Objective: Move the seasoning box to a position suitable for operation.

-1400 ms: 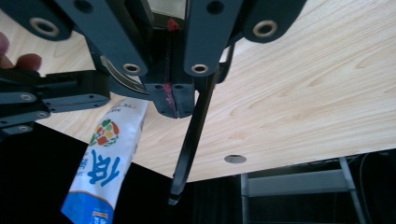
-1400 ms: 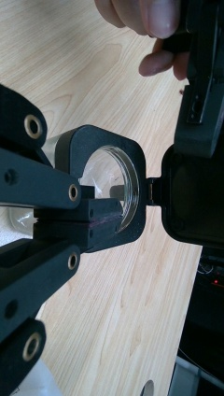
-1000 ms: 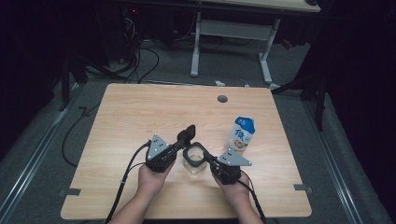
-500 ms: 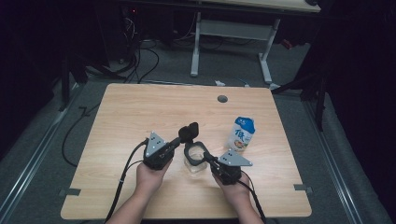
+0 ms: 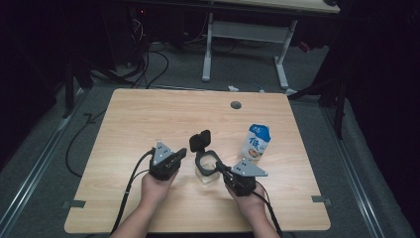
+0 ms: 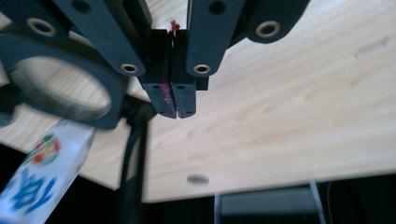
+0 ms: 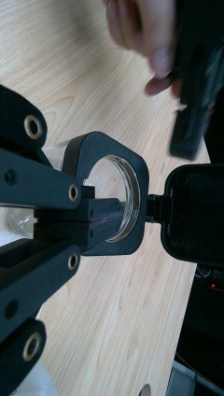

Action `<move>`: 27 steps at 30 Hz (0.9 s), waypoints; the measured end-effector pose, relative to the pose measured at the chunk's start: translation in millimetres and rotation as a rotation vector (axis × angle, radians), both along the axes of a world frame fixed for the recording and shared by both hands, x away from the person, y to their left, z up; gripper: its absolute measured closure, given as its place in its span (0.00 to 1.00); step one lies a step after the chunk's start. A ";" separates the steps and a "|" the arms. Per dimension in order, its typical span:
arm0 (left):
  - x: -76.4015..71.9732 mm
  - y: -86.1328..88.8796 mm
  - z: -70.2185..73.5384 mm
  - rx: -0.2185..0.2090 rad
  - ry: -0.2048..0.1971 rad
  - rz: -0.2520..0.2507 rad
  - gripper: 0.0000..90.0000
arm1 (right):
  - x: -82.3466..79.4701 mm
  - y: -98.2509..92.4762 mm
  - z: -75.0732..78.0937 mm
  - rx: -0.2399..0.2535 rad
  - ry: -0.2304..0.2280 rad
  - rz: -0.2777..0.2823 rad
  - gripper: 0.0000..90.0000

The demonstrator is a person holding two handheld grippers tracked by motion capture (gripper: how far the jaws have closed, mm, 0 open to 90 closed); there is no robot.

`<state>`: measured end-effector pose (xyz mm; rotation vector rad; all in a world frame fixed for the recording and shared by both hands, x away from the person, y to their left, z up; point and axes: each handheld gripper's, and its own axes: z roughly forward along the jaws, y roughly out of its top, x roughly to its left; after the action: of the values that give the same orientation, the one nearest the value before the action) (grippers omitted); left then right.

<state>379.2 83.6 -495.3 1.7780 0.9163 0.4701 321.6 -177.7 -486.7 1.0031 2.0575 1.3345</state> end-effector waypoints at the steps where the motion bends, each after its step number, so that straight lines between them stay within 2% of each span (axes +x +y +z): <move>1: 2.7 -1.8 -4.3 0.012 0.007 -0.006 1.00 | 0.0 0.0 0.0 0.000 0.000 0.000 1.00; 4: 7.8 -8.1 -14.3 0.029 0.028 -0.028 1.00 | 0.0 -0.4 -0.2 0.001 -0.001 0.001 1.00; 8: 7.9 -13.7 -20.7 0.025 0.038 -0.044 1.00 | 0.1 -0.6 -0.4 0.000 -0.003 0.003 1.00; 11: 6.1 -15.8 -22.0 0.033 0.032 -0.048 1.00 | 0.1 -0.8 -0.5 0.001 -0.004 0.003 1.00; 20: 4.7 -17.8 -22.5 0.017 0.035 -0.063 1.00 | 0.9 0.3 1.2 -0.006 0.007 0.002 1.00; 27: 0.7 -22.6 -24.8 0.027 0.032 -0.098 1.00 | 0.7 -0.2 0.1 -0.001 0.001 0.003 1.00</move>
<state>379.9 60.9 -520.1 1.8499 0.8437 0.3939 322.4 -177.9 -486.6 1.0012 2.0612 1.3339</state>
